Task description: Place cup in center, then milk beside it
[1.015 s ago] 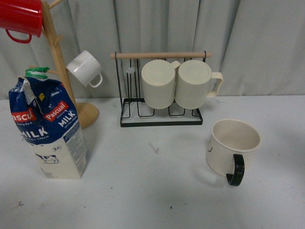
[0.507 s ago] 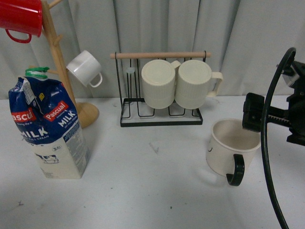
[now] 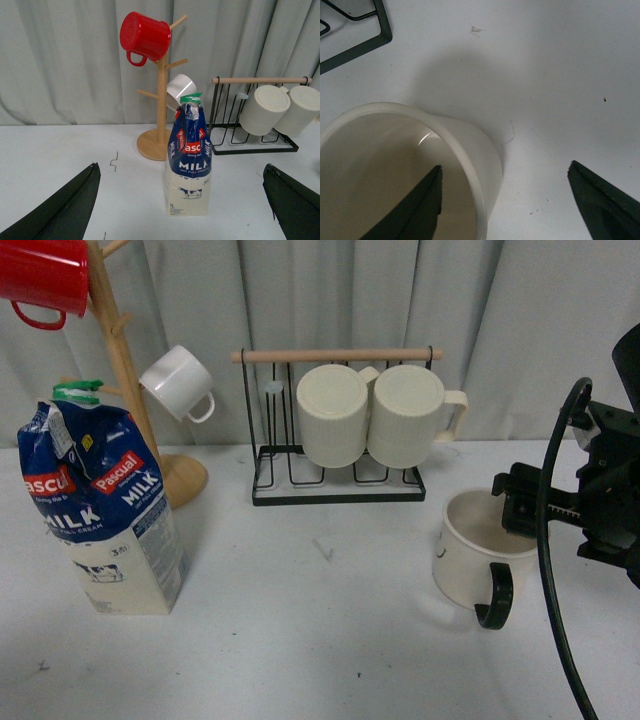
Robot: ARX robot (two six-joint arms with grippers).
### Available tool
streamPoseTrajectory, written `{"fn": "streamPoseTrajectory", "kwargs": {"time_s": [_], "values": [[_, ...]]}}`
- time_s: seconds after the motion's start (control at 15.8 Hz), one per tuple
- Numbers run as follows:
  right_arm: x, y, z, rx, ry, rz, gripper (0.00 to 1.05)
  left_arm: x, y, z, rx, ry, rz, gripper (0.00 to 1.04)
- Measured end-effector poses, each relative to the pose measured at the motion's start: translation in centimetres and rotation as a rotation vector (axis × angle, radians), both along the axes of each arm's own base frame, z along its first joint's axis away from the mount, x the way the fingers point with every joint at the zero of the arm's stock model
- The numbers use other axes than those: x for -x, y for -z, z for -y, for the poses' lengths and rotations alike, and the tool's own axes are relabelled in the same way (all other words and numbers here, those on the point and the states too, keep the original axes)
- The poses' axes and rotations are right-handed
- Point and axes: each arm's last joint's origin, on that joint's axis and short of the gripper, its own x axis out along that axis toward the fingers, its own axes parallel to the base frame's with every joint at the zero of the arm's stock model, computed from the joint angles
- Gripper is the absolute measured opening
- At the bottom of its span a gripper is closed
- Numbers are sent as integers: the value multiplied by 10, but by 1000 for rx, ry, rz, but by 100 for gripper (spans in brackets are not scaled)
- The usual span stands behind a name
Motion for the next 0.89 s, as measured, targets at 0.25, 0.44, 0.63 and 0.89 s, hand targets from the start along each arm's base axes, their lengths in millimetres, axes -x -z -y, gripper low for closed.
{"fn": "streamPoseTrajectory", "kwargs": {"time_s": [0.25,0.44,0.63,0.89], "values": [[0,0,1,-1,1,-2,37,0,0,0,0,0,0,98],[0,-1,0,-7,-4,-10,17,0,0,0,0,0,0,98],[2,-5,0,-12,-6,-15,5,0,0,0,0,0,0,98],[6,-38,-18,-34,-86,41,3,0,0,0,0,0,0,98]]}}
